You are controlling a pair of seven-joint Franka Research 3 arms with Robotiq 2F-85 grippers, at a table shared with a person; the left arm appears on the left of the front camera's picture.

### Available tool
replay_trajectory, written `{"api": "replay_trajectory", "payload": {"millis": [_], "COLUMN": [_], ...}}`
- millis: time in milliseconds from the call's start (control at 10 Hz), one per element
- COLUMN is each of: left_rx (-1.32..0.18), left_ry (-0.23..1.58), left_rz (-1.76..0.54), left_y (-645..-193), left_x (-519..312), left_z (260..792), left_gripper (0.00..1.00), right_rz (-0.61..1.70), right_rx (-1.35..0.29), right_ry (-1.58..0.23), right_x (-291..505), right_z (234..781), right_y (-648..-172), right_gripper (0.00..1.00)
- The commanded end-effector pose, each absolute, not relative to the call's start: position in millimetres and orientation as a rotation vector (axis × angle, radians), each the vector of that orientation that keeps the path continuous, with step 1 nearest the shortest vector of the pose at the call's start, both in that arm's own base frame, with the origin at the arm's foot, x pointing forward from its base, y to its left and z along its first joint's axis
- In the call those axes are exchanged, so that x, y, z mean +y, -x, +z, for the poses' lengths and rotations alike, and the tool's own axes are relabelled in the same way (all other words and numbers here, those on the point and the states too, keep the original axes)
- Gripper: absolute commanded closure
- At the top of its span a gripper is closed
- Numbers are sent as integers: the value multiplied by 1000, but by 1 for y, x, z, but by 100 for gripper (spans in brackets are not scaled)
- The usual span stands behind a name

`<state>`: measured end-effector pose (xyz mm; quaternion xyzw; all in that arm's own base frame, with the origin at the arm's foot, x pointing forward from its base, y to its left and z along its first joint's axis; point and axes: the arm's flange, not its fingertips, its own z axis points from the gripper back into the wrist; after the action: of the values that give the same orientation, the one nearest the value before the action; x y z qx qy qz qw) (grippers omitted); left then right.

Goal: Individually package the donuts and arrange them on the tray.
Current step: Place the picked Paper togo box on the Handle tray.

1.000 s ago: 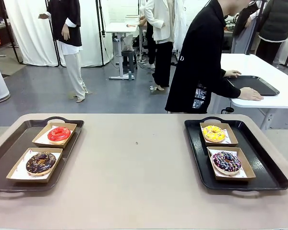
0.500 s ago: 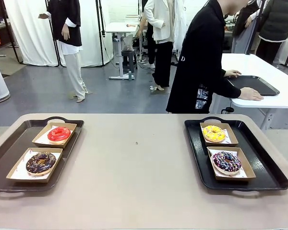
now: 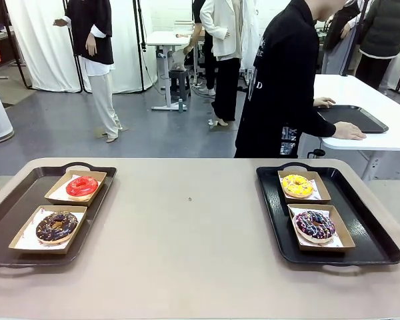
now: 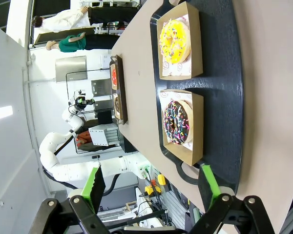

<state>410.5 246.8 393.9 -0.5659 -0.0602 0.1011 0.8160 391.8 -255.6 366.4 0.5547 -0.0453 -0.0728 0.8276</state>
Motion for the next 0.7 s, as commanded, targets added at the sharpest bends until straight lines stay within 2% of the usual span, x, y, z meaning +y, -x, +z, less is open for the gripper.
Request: {"api": "replay_trajectory", "payload": {"millis": [0,600], "left_rx": [-132,-132], "left_ry": [1209,1209], "left_rz": [218,218], "left_y": [-409,-409], "left_x": [248,248], "left_z": [395,395], "left_gripper": [15,15], "right_rz": [-147,-147], "right_rx": [-93,-93], "right_ry": [-1183,-1183], "right_x": [-255,-255], "right_z": [369,369], "right_y": [-392,-392], "right_gripper": [0,0]}}
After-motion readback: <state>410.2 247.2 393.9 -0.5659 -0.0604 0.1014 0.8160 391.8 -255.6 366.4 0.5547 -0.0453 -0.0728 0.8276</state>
